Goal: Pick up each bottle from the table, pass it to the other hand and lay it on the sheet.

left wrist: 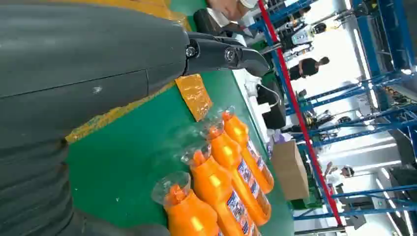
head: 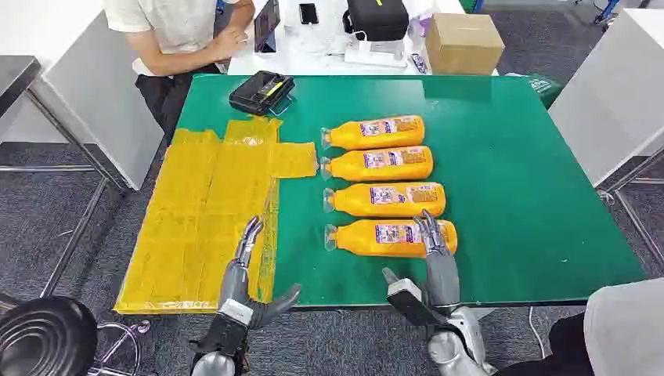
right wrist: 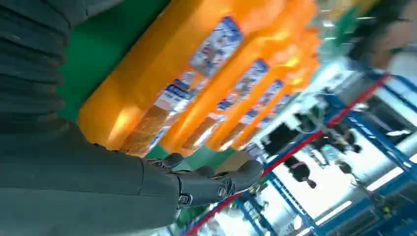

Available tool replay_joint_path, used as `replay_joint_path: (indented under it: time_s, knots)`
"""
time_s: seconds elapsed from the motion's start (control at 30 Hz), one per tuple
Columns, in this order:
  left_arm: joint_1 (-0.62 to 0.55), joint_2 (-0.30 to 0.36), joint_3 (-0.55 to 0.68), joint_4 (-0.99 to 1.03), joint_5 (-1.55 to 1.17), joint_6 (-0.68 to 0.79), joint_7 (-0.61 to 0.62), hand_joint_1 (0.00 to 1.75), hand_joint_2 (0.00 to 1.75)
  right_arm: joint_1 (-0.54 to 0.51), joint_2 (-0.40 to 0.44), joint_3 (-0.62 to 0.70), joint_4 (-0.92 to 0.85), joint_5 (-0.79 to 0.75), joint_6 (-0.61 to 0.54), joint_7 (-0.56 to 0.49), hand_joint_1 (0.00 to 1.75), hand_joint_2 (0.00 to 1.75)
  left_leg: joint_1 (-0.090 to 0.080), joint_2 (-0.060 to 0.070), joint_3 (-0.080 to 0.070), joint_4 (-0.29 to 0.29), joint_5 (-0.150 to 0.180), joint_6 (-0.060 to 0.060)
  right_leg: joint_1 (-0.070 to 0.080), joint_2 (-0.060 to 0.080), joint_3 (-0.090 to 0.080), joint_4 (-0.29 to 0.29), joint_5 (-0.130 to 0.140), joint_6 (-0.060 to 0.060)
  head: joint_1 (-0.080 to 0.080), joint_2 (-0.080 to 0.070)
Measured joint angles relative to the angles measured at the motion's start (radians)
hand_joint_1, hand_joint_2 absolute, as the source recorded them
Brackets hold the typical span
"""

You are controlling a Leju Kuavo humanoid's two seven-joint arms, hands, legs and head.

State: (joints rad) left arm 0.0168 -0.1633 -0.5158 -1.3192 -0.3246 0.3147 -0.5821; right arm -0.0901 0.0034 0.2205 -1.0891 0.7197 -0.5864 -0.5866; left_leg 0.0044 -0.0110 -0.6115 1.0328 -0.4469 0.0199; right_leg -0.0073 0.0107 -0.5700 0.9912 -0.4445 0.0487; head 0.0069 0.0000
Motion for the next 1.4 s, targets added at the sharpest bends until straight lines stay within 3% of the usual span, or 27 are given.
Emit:
replay_joint_path:
  time_s: [0.13, 0.37, 0.73, 1.0, 1.03, 1.07, 1.1, 1.4]
  knots:
    - [-0.005, 0.000, 0.001, -0.002, 0.000, -0.025, 0.013, 0.00, 1.75, -0.042, -0.034, 0.005, 0.049, 0.236, -0.051, 0.161, 0.00, 1.75, 0.000, 0.000, 0.000, 0.000, 0.000, 0.000, 0.000, 0.000, 0.000, 0.000, 0.000, 0.000, 0.000, 0.000]
    - [-0.021, 0.000, 0.000, 0.005, 0.003, -0.046, 0.013, 0.00, 1.75, -0.164, -0.075, 0.035, 0.213, 0.396, -0.090, 0.229, 0.00, 1.75, 0.000, 0.001, 0.000, 0.000, 0.001, 0.002, 0.000, 0.000, 0.000, 0.000, 0.001, 0.002, 0.000, 0.000]
    - [-0.045, -0.010, 0.006, 0.021, 0.024, -0.031, 0.016, 0.00, 1.75, -0.278, -0.095, 0.096, 0.394, 0.470, -0.050, 0.296, 0.00, 1.75, 0.000, 0.000, 0.000, 0.000, 0.001, 0.002, 0.000, 0.000, 0.000, 0.000, 0.001, 0.002, 0.000, 0.000]
    - [-0.051, -0.010, 0.006, 0.023, 0.031, -0.035, 0.018, 0.00, 1.75, -0.356, -0.095, 0.130, 0.463, 0.482, 0.107, 0.365, 0.00, 1.75, 0.000, 0.002, 0.008, 0.000, 0.001, 0.002, 0.000, 0.001, 0.005, -0.001, 0.003, 0.000, 0.000, 0.000]
    - [-0.051, -0.010, 0.006, 0.023, 0.031, -0.035, 0.019, 0.00, 1.75, -0.361, -0.095, 0.131, 0.467, 0.482, 0.115, 0.368, 0.24, 1.75, 0.000, 0.002, 0.009, 0.000, 0.001, 0.002, 0.000, 0.001, 0.005, -0.001, 0.003, 0.000, 0.000, 0.000]
    - [-0.052, -0.010, 0.006, 0.023, 0.031, -0.035, 0.019, 0.00, 1.75, -0.365, -0.095, 0.134, 0.473, 0.482, 0.119, 0.371, 1.40, 1.75, 0.000, 0.002, 0.009, 0.000, 0.001, 0.002, 0.000, 0.001, 0.006, -0.001, 0.003, 0.000, 0.000, 0.000]
    - [-0.052, -0.010, 0.006, 0.023, 0.031, -0.035, 0.019, 0.00, 1.75, -0.369, -0.095, 0.137, 0.476, 0.482, 0.121, 0.373, 1.75, 1.75, 0.000, 0.002, 0.009, 0.000, 0.002, 0.002, 0.000, 0.001, 0.007, -0.001, 0.003, 0.000, 0.000, 0.000]
    - [-0.051, -0.009, 0.007, 0.022, 0.040, -0.039, 0.022, 0.00, 1.75, -0.389, -0.105, 0.165, 0.491, 0.479, 0.237, 0.425, 1.73, 1.75, 0.000, 0.002, 0.015, 0.000, 0.003, 0.003, 0.000, 0.001, 0.004, -0.001, 0.004, 0.000, 0.000, 0.000]
